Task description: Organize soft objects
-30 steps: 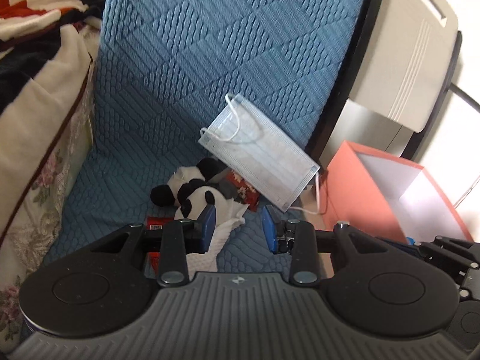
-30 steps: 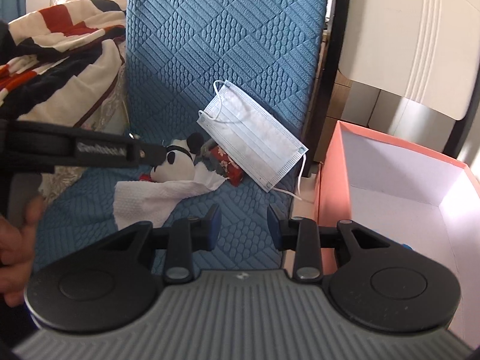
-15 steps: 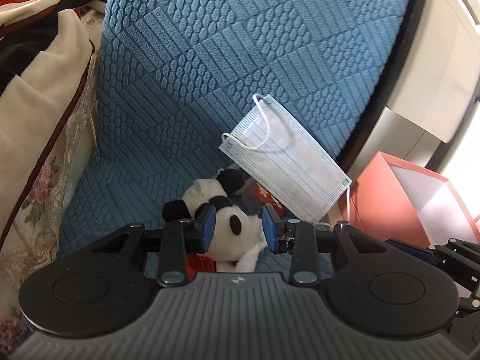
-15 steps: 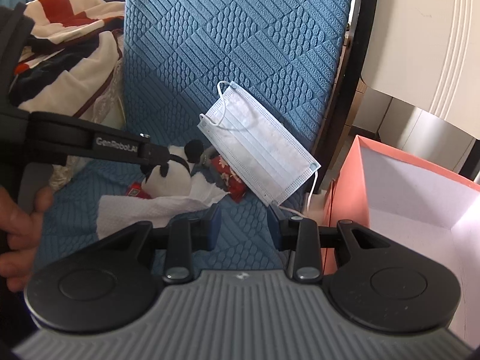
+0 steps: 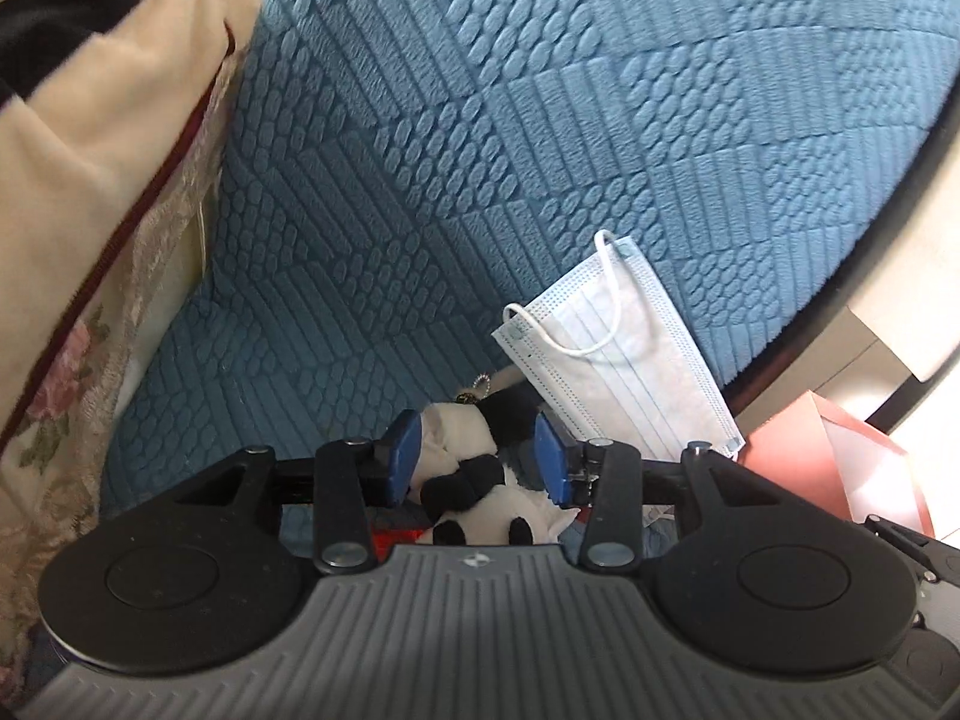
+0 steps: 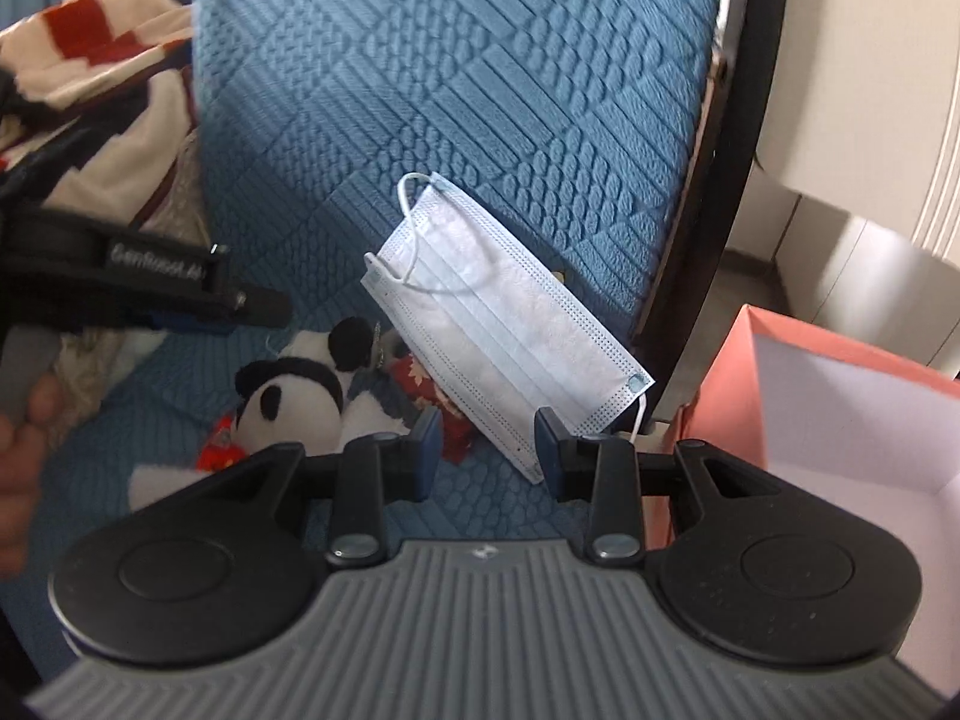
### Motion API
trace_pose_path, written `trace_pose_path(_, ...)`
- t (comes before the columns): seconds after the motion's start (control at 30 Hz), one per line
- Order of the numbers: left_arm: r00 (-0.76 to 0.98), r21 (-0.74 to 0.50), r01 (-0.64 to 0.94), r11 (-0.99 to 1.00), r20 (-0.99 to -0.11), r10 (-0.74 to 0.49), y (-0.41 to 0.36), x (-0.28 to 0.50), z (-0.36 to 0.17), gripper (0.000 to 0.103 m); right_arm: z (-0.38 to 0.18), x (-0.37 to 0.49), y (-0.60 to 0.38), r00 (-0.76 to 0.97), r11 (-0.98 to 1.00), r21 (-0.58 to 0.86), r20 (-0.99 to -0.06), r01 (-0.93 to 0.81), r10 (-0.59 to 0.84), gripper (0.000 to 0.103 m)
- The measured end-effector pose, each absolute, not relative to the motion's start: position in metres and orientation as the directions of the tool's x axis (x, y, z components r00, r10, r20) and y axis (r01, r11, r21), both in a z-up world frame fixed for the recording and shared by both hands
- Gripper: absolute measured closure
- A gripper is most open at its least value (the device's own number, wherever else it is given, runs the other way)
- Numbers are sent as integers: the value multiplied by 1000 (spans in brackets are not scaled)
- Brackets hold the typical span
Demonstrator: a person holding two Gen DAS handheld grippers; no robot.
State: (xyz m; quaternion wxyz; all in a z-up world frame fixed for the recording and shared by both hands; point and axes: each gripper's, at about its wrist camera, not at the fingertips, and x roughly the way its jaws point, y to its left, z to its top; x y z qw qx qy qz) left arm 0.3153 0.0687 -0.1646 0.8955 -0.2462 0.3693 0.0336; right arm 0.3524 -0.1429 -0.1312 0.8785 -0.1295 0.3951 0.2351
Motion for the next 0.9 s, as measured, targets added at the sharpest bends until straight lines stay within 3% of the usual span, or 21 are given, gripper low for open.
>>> trace_pose_path(0.03,720,-422,-248,872,-683,-126,69,318,-167,55,-132,356,-142,582,857,-50,-754,-513,304,62)
trace_pose_path(0.1,710,-430,-253,867,-691,-136,70,321,-170,55,-135,362,-140,605,857,-85,-744,-509,285,40)
trace_pose_path(0.17,703,-414,-253,874,-700,-128,68,325,-172,55,-136,369,-137,623,851,-113,-731,-513,278,33)
trace_pose_path(0.47,680,-389,-278,878,-725,-106,70,325,-179,55,-161,402,-116,596,778,-205,-761,-595,256,32)
trace_pose_path(0.57,667,-375,-278,884,-737,-103,68,325,-182,55,-170,406,-108,610,762,-254,-760,-595,223,14)
trace_pose_path(0.6,662,-373,-279,885,-742,-104,68,325,-183,55,-174,407,-106,618,762,-270,-758,-588,209,14)
trace_pose_path(0.9,632,-337,-280,899,-769,-91,66,327,-185,47,-198,426,-108,511,785,-165,-833,-596,213,14)
